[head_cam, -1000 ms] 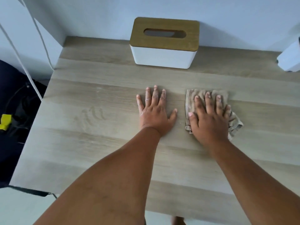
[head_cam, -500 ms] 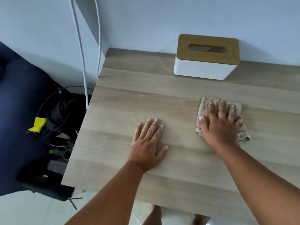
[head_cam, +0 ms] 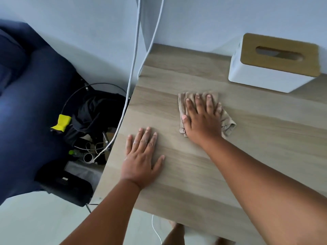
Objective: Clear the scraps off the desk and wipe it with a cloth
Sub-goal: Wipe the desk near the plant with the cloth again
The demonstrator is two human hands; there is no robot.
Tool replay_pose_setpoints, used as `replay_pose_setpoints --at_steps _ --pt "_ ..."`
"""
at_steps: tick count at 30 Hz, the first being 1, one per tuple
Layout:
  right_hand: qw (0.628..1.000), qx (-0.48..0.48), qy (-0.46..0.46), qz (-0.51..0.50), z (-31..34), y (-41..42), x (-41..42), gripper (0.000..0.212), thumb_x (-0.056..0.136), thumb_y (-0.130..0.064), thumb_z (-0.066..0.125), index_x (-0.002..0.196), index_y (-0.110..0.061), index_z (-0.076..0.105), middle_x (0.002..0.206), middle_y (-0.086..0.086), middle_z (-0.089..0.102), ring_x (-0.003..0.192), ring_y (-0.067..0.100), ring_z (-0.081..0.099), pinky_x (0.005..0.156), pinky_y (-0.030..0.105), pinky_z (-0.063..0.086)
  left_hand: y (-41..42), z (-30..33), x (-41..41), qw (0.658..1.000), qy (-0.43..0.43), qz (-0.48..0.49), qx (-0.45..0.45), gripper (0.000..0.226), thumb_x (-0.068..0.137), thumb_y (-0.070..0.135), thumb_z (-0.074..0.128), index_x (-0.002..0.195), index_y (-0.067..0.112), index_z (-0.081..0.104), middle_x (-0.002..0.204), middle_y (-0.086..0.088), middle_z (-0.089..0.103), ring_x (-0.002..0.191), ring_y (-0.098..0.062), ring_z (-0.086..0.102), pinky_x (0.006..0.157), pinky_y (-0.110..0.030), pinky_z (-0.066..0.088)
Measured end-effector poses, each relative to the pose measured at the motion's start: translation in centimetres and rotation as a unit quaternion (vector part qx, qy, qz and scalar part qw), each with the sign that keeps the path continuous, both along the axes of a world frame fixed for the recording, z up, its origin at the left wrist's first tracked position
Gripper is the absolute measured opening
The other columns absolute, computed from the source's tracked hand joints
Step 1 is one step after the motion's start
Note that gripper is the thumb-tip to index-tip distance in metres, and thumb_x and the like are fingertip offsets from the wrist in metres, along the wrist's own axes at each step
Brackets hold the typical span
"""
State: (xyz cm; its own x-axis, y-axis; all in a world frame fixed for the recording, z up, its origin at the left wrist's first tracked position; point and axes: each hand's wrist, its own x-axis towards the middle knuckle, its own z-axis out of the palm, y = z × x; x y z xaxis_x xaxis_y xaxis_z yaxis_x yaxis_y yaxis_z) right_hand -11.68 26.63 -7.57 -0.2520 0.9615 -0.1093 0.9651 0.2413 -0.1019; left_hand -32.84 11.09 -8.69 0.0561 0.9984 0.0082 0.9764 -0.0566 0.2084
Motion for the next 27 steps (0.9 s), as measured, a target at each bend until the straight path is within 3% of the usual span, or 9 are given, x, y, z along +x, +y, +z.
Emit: replay_pose_setpoints --at_steps 4,8,10,12,15,17,23,27 --pt "0.991 0.021 0.003 0.133 -0.1 -6.4 0.2 0.064 0.097 -0.055 0.038 0.156 -0.031 0.039 0.169 0.004 0.027 0.157 0.039 0.016 0.12 0.067 0.015 -0.1 -0.1 -0.2 1.0 -0.002 0.003 0.002 0.075 0.099 0.059 0.041 0.161 0.019 0.031 0.172 -0.004 0.018 0.16 -0.022 0.007 0.126 -0.058 0.016" --pt "0.977 0.029 0.005 0.211 -0.6 -11.7 5.7 0.066 0.098 -0.054 0.046 0.159 -0.032 0.035 0.171 -0.001 0.021 0.159 0.031 0.013 0.122 0.064 0.017 0.0 -0.1 -0.3 1.0 -0.004 -0.001 0.003 0.074 0.1 0.058 0.041 0.161 0.019 0.03 0.172 -0.004 0.017 0.16 -0.023 0.006 0.125 -0.058 0.017" --pt "0.982 0.028 -0.017 0.186 -0.2 -11.2 9.6 0.065 0.099 -0.056 0.04 0.159 -0.032 0.035 0.17 -0.001 0.024 0.159 0.03 0.014 0.122 0.063 0.019 0.0 -0.1 -0.4 1.0 -0.003 -0.001 0.002 0.075 0.099 0.058 0.041 0.161 0.019 0.029 0.172 -0.004 0.016 0.16 -0.023 0.005 0.126 -0.058 0.016" --pt "0.996 0.007 -0.037 0.077 0.2 -9.1 11.9 0.066 0.099 -0.059 0.03 0.158 -0.03 0.038 0.169 0.003 0.027 0.158 0.033 0.017 0.122 0.062 0.018 0.1 -0.2 -0.3 1.0 -0.001 -0.001 0.002 0.075 0.099 0.058 0.041 0.161 0.019 0.03 0.172 -0.004 0.016 0.16 -0.023 0.005 0.126 -0.058 0.015" --pt "0.995 -0.018 -0.047 -0.089 0.3 -6.2 10.4 0.07 0.096 -0.059 0.027 0.159 -0.029 0.033 0.171 0.005 0.021 0.158 0.038 0.01 0.123 0.065 0.013 0.0 -0.5 -0.5 1.0 0.005 -0.002 0.008 0.075 0.098 0.058 0.041 0.161 0.019 0.029 0.172 -0.003 0.016 0.16 -0.023 0.006 0.126 -0.058 0.014" --pt "0.99 -0.028 -0.045 -0.128 0.1 -5.7 7.9 0.072 0.095 -0.061 0.023 0.16 -0.029 0.028 0.172 0.006 0.016 0.158 0.041 0.004 0.122 0.068 0.008 0.1 -0.5 -0.5 1.0 0.006 -0.001 0.007 0.075 0.098 0.058 0.04 0.161 0.019 0.029 0.172 -0.004 0.017 0.16 -0.023 0.006 0.126 -0.057 0.014" --pt "1.0 -0.005 0.015 0.008 -0.1 -13.5 3.8 0.07 0.095 -0.06 0.041 0.158 -0.03 0.034 0.171 0.005 0.021 0.158 0.04 0.008 0.121 0.069 0.01 -0.1 0.0 -0.3 1.0 0.003 0.006 -0.013 0.075 0.099 0.059 0.035 0.162 0.021 0.026 0.172 -0.002 0.016 0.16 -0.019 0.001 0.128 -0.053 0.006" --pt "0.996 -0.006 0.037 0.079 -0.6 -20.6 6.1 0.074 0.096 -0.059 0.044 0.161 -0.029 0.027 0.173 0.001 0.011 0.159 0.036 0.002 0.121 0.068 0.012 -0.2 0.2 -0.2 1.0 -0.008 0.013 -0.015 0.078 0.095 0.062 0.036 0.16 0.02 0.031 0.171 -0.004 0.021 0.16 -0.022 0.007 0.128 -0.053 0.008"
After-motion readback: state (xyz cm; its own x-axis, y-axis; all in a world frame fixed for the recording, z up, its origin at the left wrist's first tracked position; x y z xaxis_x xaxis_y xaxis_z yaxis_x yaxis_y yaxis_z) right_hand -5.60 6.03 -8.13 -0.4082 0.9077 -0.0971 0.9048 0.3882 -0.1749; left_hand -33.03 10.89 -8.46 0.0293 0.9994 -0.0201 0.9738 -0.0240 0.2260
